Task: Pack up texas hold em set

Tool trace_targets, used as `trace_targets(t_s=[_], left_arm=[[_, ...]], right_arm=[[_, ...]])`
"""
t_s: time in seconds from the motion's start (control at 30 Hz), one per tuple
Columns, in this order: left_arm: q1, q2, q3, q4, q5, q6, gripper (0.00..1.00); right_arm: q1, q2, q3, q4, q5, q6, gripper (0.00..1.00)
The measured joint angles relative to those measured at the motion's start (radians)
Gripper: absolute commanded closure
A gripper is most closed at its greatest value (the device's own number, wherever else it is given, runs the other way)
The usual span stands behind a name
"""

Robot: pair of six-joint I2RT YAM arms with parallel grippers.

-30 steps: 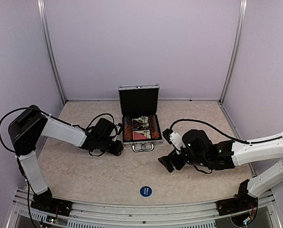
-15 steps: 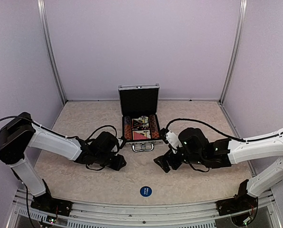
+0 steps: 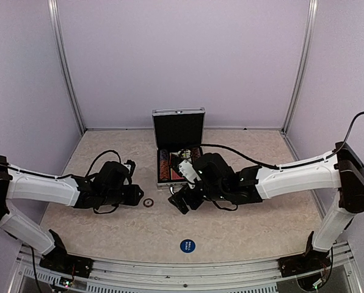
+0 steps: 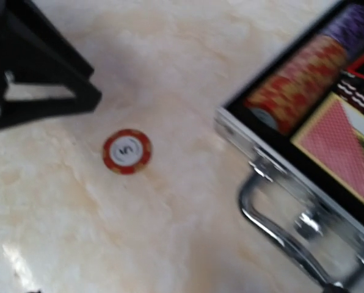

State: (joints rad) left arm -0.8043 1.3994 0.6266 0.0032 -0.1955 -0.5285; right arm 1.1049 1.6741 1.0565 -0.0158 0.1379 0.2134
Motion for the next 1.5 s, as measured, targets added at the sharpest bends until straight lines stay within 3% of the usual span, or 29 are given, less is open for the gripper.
trace_targets(t_s=[0.13,0.33,0.77,1.1,1.27,1.5], left_arm=[[0.027,0.033,-0.078,0.051,0.032,-0.02,0.68],[0.032,0.156,-0.069,0.143,0.075,-0.024,0.69],[0.075,0.307,-0.009,0.349,0.193,-0.026,0.76],[-0.086,0.312,-0.028,0.399,0.214,-0.115,0.76],[-0.064,0.245,-0.053,0.324,0.182,-0.129,0.66],[0.08,0.015,-0.091,0.188,0.072,-0.124,0.45]], right_arm=[[0.011,0.113,0.116,-0.029,0.0,-0.019,0.0],[0.032,0.25,0.258,-0.091,0.014,-0.047,0.0],[0.039,0.269,0.259,-0.114,0.038,-0.066,0.0],[0.038,0.269,0.246,-0.121,0.058,-0.093,0.0],[0.037,0.279,0.257,-0.122,0.037,-0.108,0.0],[0.037,0.294,0.267,-0.117,-0.018,-0.143,0.0]])
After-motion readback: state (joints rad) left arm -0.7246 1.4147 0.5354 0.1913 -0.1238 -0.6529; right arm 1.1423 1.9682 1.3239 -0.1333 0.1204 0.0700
